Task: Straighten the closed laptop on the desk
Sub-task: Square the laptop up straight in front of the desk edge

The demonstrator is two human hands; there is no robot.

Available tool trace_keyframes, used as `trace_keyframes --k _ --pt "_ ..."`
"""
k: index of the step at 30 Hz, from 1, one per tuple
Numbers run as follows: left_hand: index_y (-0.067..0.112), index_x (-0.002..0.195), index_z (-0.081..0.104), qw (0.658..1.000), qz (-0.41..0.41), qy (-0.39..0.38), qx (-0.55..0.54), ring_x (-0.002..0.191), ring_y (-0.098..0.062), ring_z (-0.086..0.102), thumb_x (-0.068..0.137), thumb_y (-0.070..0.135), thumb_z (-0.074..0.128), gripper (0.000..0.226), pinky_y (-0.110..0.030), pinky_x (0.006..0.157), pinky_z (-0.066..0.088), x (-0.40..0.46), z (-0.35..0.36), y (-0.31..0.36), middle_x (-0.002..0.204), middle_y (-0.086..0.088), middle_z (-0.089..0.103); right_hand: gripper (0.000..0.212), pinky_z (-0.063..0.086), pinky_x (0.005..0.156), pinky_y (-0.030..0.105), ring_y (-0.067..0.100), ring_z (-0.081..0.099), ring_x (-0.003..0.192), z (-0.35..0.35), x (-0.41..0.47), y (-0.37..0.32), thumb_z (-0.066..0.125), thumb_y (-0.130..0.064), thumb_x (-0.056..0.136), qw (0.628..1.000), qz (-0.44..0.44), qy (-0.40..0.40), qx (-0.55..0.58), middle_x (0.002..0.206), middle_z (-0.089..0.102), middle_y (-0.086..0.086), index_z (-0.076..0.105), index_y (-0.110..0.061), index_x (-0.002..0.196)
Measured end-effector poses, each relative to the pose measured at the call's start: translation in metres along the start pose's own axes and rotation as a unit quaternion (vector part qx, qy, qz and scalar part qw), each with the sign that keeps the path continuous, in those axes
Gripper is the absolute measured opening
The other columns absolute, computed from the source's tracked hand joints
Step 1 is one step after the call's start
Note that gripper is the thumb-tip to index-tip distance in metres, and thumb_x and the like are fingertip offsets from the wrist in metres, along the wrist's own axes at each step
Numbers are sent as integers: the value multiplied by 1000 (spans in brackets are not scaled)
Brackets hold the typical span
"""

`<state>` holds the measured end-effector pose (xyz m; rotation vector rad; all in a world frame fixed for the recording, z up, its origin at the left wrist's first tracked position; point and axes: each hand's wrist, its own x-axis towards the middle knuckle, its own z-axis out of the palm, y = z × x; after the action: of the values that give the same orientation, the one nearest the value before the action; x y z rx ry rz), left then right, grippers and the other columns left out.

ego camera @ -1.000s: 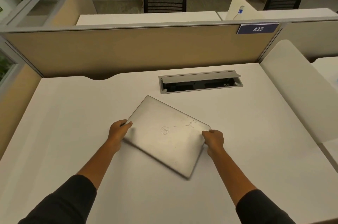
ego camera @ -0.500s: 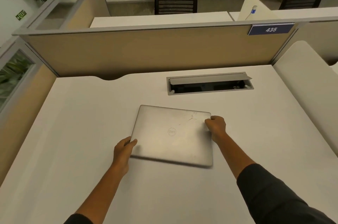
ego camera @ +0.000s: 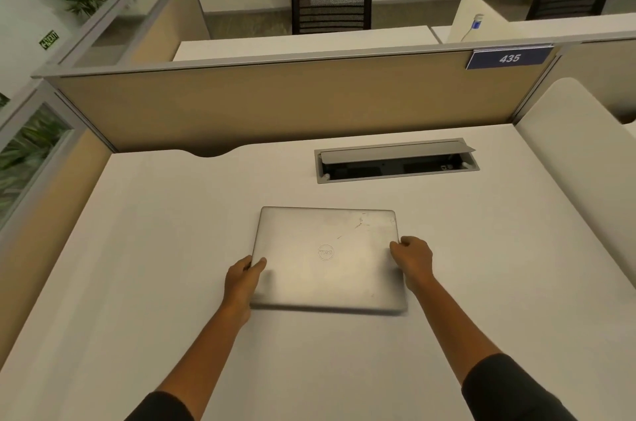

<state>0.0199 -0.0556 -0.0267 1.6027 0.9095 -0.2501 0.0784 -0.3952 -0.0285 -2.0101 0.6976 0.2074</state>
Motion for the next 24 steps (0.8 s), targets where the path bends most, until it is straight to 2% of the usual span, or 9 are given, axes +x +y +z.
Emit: trace_keyframes --k 2,3,7,10,11,12,13,17,24 --pt "16 149 59 1000 -8 -3 -14 142 -26 52 99 30 70 53 -39 118 40 4 1 10 148 2 60 31 22 63 35 21 29 67 -1 -8 14 57 -8 87 1000 11 1 -7 66 31 5 33 -15 69" --pt "13 157 51 1000 -11 -6 -19 149 -28 48 100 29 69 62 -41 124 37 5 1 16 160 -3 53 27 22 65 35 22 29 69 -1 -12 19 57 -8 86 1000 17 2 -9 68 32 6 35 -14 71" --pt "9 159 48 1000 -4 -15 -24 154 -31 45 102 25 66 62 -42 127 35 20 5 32 167 -9 47 21 23 68 38 22 30 71 0 -19 26 52 -6 86 999 35 8 5 72 35 10 40 -12 71" --pt "8 145 62 999 -13 -12 -36 142 -31 53 102 22 65 45 -41 121 41 27 7 37 149 -10 60 32 19 65 37 22 26 70 1 -19 24 49 -3 85 999 45 9 26 68 30 7 31 -18 63" --pt "12 124 72 999 -21 -10 -32 129 -29 56 102 21 64 25 -38 111 44 31 7 36 131 -10 64 33 18 65 36 22 25 71 2 -19 23 47 -2 84 998 56 8 33 69 29 7 29 -19 62" --pt "18 99 70 999 -24 -10 -33 114 -26 54 101 19 62 8 -37 99 43 33 7 34 114 -9 61 34 17 64 36 22 24 71 3 -18 21 45 -1 83 997 70 8 41 69 29 7 27 -20 62" --pt "21 85 61 999 -27 -11 -37 104 -25 49 100 17 61 15 -37 91 39 36 8 32 106 -8 55 34 17 63 36 22 23 71 4 -17 19 44 0 82 995 85 9 50 68 28 6 26 -21 62" --pt "14 95 54 996 -48 1 -75 93 -26 40 91 9 56 6 -40 79 32 37 9 33 99 -10 49 31 17 61 35 20 23 72 7 -11 13 44 1 83 986 141 24 82 71 28 4 26 -19 66" --pt "12 94 58 991 -70 20 -115 90 -27 44 87 12 60 7 -41 78 37 40 16 35 97 -13 54 32 16 62 35 20 22 72 6 5 3 46 -4 87 983 141 29 112 73 28 4 27 -19 68"
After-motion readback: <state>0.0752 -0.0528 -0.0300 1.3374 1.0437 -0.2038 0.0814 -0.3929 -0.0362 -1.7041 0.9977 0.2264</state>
